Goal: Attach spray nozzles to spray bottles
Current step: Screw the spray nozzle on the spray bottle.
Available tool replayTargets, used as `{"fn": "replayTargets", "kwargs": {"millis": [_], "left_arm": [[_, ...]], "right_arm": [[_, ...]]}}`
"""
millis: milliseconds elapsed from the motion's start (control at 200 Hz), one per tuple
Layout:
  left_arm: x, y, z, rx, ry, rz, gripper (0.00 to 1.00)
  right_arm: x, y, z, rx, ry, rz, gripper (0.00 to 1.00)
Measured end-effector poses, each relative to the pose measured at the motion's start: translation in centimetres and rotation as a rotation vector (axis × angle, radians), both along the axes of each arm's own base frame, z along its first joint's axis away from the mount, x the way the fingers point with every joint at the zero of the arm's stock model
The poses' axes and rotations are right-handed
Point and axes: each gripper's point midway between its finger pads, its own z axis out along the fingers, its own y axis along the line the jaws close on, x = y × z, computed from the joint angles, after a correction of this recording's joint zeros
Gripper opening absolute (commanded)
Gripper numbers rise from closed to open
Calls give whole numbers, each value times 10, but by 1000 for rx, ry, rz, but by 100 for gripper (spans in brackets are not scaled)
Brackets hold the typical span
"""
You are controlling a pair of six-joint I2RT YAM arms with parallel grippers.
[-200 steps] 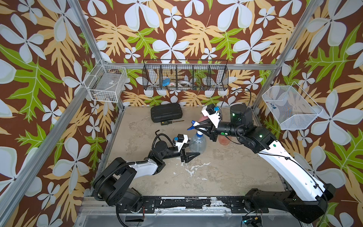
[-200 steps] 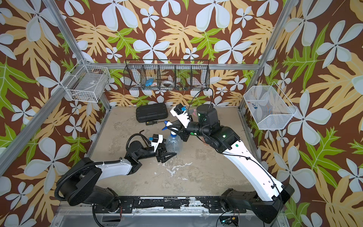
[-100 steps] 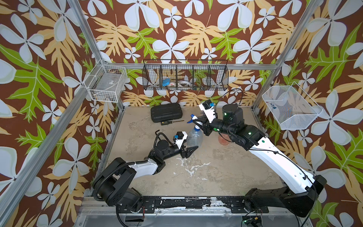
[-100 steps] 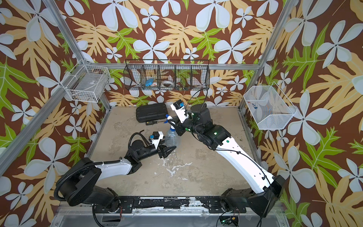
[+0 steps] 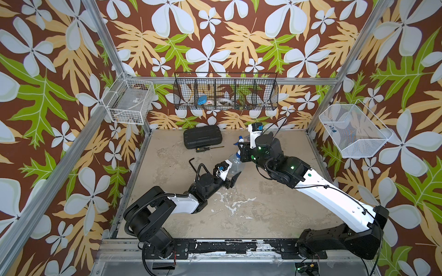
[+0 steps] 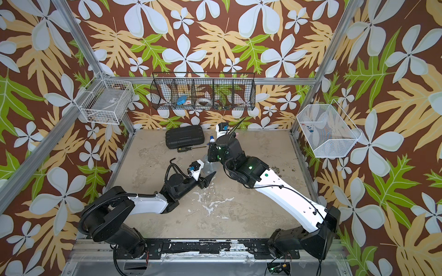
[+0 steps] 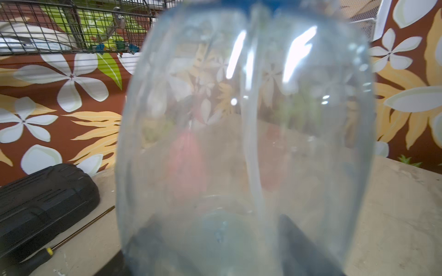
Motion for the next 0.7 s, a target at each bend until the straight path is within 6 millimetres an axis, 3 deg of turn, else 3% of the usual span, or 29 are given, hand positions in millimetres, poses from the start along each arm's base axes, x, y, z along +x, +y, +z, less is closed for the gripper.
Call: {"fn": "replayTargets", "kwargs": {"millis": [190,420,701], "left_arm": [[6,7,-9,39,11,63,47],[8,10,-36,106,83,89,46],[0,4,-32,25,67,29,46]], "right_arm": [[11,2,-17,-42,36,-106,0],[20,-1,-41,-94,120,-221,0],[16,-5,-35,-104,181,-280,2]]}}
